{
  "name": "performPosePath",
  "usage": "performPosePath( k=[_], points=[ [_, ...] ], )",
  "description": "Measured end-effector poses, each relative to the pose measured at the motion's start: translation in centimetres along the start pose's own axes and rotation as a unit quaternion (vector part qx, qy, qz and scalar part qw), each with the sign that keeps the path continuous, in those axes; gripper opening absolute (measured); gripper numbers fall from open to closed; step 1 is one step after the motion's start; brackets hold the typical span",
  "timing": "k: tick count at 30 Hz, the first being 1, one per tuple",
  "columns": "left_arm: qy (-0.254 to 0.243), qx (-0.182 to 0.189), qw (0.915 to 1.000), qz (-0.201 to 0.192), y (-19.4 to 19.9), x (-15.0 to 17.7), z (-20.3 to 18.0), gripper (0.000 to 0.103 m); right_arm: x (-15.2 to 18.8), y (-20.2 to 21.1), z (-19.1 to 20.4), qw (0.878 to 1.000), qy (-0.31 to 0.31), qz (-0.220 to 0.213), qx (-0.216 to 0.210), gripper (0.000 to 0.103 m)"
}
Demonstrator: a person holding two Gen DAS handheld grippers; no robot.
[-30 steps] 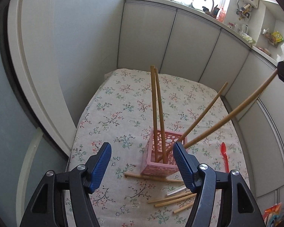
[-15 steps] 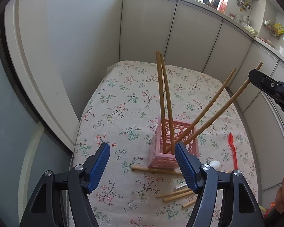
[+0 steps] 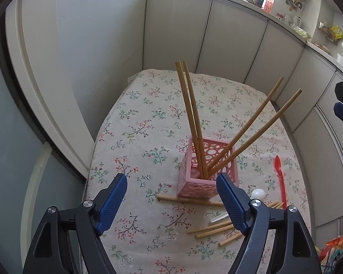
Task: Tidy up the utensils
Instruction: 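Open the right gripper to drop its chopstick into the pink basket, then lower the left gripper onto a wooden chopstick beside the white spoon and close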
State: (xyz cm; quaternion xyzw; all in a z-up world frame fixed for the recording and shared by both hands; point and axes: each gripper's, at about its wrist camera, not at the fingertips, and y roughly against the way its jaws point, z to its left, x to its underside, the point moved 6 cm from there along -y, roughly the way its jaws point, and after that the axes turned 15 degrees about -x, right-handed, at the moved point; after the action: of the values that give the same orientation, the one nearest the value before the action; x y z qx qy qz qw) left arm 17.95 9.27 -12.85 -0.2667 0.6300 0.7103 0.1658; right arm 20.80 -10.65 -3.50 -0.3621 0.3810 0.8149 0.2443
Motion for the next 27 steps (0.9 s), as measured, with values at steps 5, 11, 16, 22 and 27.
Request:
performPosePath(
  k=[5, 11, 16, 22, 27],
  points=[
    [-0.003, 0.015, 0.9997, 0.02, -0.2, 0.9, -0.7, 0.083, 0.7, 1.8, -2.2, 1.0, -0.013, 0.014, 0.012, 0.064],
    [-0.036, 0.022, 0.997, 0.065, -1.5, 3.0, -2.7, 0.083, 3.1, 2.5, -4.9, 0.997, -0.028, 0.062, 0.041, 0.068],
    [-0.064, 0.017, 0.9946, 0.08, -2.4, 4.4, -3.9, 0.083, 5.3, 2.4, -7.2, 0.99, -0.045, 0.11, 0.07, 0.068],
    [-0.124, 0.04, 0.9865, 0.099, -3.2, 6.6, -6.7, 0.082, 8.1, 2.3, -10.4, 0.977, -0.086, 0.169, 0.099, 0.068],
    [-0.165, 0.068, 0.9782, 0.107, -3.8, 8.2, -9.4, 0.069, 10.5, 2.2, -12.9, 0.96, -0.148, 0.216, 0.095, 0.068]
  ],
)
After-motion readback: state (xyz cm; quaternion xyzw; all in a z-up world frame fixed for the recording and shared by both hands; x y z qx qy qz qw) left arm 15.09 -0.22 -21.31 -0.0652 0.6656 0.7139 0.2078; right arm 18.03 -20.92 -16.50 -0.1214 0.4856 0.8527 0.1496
